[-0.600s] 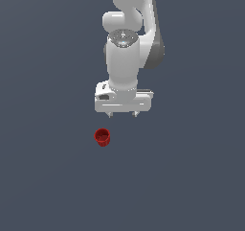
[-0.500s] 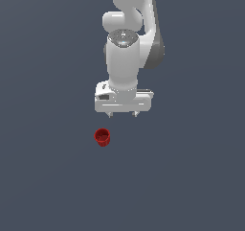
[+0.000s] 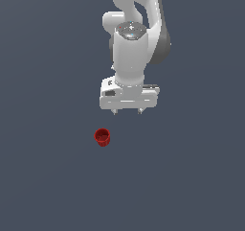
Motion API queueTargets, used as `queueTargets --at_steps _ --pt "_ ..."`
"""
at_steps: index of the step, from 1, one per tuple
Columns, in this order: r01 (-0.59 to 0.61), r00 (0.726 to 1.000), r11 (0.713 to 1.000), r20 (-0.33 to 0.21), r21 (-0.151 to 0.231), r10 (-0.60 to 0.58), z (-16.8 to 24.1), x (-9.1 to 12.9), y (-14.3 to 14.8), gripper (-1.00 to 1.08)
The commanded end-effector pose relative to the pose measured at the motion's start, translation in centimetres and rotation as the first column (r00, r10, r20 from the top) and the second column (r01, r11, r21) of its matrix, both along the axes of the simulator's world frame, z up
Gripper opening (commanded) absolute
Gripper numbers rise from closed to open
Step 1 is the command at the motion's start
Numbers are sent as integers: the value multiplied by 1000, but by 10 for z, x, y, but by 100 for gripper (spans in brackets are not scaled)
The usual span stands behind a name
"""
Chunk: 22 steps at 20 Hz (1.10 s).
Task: Pick up the object and move it to a goal position.
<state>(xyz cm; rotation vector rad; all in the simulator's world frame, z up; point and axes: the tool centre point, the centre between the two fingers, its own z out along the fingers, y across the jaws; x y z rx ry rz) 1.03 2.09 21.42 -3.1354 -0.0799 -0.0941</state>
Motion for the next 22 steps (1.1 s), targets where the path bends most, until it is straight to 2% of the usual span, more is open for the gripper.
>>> queueTargets --at_steps 1,7,12,22 --pt "0 1000 1000 -1 0 0 0 0 0 100" --pt "48 999 999 -8 4 -48 -12 5 -12 100" --pt "138 990 990 -22 8 -137 -36 14 -37 100" --pt "353 934 936 -53 1 -353 -100 26 -100 100"
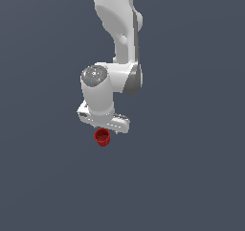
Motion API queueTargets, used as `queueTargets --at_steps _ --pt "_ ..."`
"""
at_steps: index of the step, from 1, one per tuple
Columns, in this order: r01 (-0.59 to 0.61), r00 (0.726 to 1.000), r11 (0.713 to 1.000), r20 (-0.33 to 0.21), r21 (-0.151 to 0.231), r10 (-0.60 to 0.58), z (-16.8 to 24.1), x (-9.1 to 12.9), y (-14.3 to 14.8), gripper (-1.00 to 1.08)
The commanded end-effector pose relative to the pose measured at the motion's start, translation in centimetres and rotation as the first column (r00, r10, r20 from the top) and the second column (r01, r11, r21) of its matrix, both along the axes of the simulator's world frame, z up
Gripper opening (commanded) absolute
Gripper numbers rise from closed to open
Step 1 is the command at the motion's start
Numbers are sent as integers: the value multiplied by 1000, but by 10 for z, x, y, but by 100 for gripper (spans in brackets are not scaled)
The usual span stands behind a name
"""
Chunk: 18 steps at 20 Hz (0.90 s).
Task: Pick up the object and move it to a goal position.
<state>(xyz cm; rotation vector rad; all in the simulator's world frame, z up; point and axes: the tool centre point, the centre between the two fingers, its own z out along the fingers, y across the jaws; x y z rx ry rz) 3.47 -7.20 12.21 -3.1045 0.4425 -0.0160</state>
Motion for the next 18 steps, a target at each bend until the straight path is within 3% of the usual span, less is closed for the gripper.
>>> queueTargets --at_steps 1,12,18 --pt "40 999 999 -5 -1 -40 -12 1 -12 100" --pt "80 997 997 -11 -4 -80 -28 2 -24 100" --pt "83 996 997 -11 -4 -83 -56 1 -24 100"
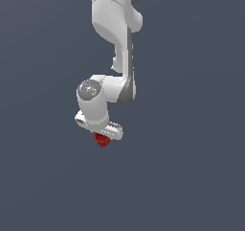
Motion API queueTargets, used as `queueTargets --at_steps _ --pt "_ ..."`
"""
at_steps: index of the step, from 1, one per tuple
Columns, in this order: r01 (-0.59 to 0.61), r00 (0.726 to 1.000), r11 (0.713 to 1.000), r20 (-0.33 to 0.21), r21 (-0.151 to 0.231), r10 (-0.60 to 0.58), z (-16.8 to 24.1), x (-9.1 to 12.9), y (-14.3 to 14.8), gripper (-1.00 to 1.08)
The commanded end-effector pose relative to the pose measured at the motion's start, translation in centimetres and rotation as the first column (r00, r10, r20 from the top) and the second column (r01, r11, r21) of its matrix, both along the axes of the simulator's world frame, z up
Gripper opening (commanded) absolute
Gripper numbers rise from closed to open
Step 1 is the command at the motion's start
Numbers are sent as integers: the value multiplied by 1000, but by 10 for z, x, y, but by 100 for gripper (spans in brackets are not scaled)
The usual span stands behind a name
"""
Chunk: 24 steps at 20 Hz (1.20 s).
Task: Pick up the object and move it to a goal position.
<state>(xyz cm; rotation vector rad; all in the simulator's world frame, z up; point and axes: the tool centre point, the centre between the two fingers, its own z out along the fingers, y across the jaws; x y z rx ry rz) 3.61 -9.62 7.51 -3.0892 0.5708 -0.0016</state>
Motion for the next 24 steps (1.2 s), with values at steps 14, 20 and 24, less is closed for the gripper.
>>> queueTargets --at_steps 14,20,24 --pt "2 1000 1000 -1 0 -2 -28 0 0 -100" --pt "2 1000 1000 -1 1 -2 -27 0 0 -100" --pt "2 1000 1000 -1 1 -2 -19 1 3 -100"
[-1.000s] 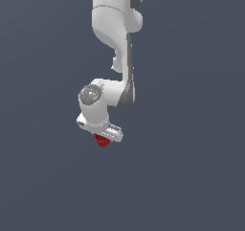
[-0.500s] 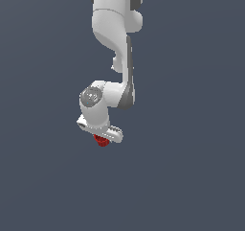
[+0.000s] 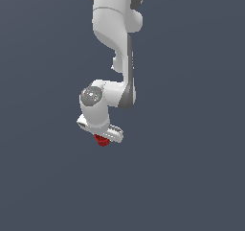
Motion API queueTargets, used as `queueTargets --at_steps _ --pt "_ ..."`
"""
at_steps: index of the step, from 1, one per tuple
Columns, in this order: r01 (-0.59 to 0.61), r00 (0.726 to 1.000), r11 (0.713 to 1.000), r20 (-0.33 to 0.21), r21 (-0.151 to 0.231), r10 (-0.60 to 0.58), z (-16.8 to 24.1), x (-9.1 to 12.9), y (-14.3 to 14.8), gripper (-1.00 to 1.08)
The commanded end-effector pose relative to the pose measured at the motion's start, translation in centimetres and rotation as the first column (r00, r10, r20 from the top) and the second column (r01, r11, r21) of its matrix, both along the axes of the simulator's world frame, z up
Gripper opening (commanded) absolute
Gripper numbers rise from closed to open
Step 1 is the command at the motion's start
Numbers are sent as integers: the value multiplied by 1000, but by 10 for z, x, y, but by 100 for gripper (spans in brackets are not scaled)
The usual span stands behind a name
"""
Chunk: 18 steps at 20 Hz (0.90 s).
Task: Pick up the object and move it to a goal position.
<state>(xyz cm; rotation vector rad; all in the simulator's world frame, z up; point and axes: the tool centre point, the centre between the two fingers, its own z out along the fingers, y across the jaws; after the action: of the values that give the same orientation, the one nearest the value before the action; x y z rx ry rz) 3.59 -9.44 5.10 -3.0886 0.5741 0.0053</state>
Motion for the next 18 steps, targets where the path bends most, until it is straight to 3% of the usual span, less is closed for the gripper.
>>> queueTargets --at_steps 1,8,18 --pt "-1 1000 1000 3 0 1 9 2 3 -100" --pt "0 1000 1000 3 0 0 54 6 20 -100" --pt "1 1000 1000 3 -2 -1 158 17 58 -100"
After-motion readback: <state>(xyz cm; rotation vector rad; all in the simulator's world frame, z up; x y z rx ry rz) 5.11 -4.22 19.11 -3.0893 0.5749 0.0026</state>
